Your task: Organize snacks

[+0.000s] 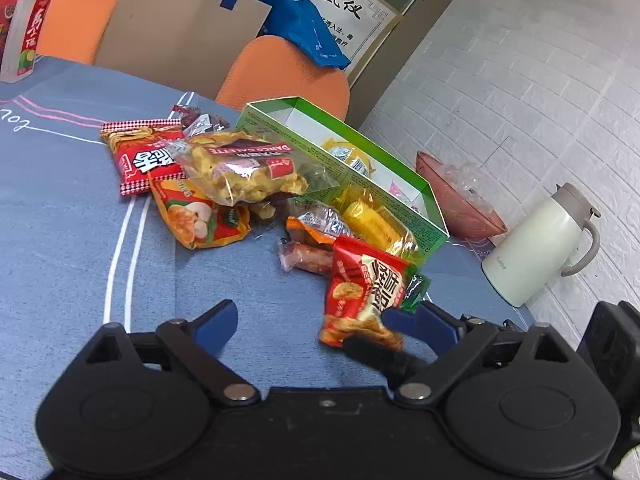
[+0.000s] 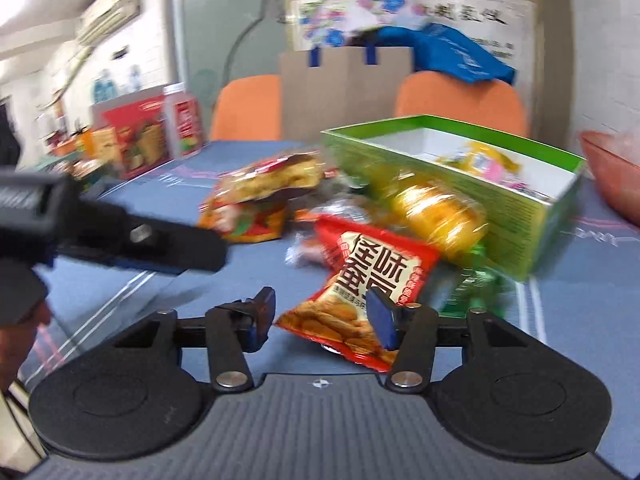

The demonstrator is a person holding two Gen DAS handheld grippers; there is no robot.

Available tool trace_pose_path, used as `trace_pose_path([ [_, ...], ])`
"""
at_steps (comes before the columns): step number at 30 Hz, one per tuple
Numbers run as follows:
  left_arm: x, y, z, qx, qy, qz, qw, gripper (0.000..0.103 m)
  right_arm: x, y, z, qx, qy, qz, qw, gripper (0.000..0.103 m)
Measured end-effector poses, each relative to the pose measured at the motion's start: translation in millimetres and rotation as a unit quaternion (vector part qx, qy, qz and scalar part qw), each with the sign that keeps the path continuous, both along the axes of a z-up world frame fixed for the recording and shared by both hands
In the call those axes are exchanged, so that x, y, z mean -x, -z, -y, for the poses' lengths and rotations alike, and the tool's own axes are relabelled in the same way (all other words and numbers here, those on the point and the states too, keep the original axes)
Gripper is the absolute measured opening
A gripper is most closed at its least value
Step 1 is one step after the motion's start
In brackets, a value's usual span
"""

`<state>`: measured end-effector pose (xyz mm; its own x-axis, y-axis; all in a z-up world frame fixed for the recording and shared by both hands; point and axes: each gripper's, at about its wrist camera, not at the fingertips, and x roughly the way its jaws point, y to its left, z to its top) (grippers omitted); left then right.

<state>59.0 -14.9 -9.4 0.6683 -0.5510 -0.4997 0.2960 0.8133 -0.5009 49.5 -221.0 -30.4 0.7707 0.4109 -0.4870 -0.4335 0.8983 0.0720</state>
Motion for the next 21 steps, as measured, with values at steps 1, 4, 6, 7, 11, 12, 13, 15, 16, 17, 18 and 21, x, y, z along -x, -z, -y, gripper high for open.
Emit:
trace_pose_path([
  [1,-0.9,0.9,0.5,0.001,0.003,-0.002,1.0000,0.103,6.3,0.5,-3.7,0.000,-0.016,-0.001,1.000,0.085],
  [4,-5.7,2.8,4.7,-0.001,0.011,-0.006,0.9999,0.103,17.9,-2.7,-6.8,-0.025,-0.058,-0.011,0.998,0.083],
  [6,-12.3,4.2,8.8,-0.002,0.019,-0.007,0.9998,0.103,27.1,-6.5,-3.9,-0.031,-0.054,-0.003,0.998,0.084],
  [7,-16.8,4.9,11.5,-0.003,0.023,-0.009,0.9997,0.103,30.7,-7.8,-1.7,-0.031,-0.046,0.002,0.998,0.084],
  [11,-39.3,5.9,24.0,0.002,0.047,-0.022,0.9986,0.103,30.4,-7.0,16.5,-0.045,0.010,-0.010,0.999,0.084],
  [12,-45.8,5.6,28.3,0.006,0.056,-0.025,0.9981,0.103,28.4,-5.4,22.4,-0.054,0.025,-0.017,0.998,0.084],
  [13,-51.6,5.6,32.8,0.006,0.064,-0.026,0.9976,0.103,25.8,-3.3,28.3,-0.066,0.038,-0.026,0.997,0.084],
  [15,-63.2,7.1,42.3,-0.003,0.073,-0.036,0.9967,0.103,18.8,1.9,38.6,-0.091,0.060,-0.048,0.993,0.085],
  [16,-68.8,9.5,47.1,-0.009,0.079,-0.040,0.9960,0.103,16.2,4.2,41.5,-0.100,0.068,-0.057,0.991,0.085],
  [17,-73.8,12.4,50.8,-0.014,0.083,-0.048,0.9953,0.103,13.9,6.6,43.7,-0.107,0.073,-0.065,0.989,0.085],
  [18,-78.0,15.2,53.2,-0.016,0.086,-0.055,0.9946,0.101,11.9,8.7,44.9,-0.112,0.077,-0.072,0.988,0.085],
  [21,-84.3,18.4,53.0,-0.008,0.088,-0.062,0.9942,0.082,8.1,12.1,46.8,-0.122,0.078,-0.081,0.986,0.085],
])
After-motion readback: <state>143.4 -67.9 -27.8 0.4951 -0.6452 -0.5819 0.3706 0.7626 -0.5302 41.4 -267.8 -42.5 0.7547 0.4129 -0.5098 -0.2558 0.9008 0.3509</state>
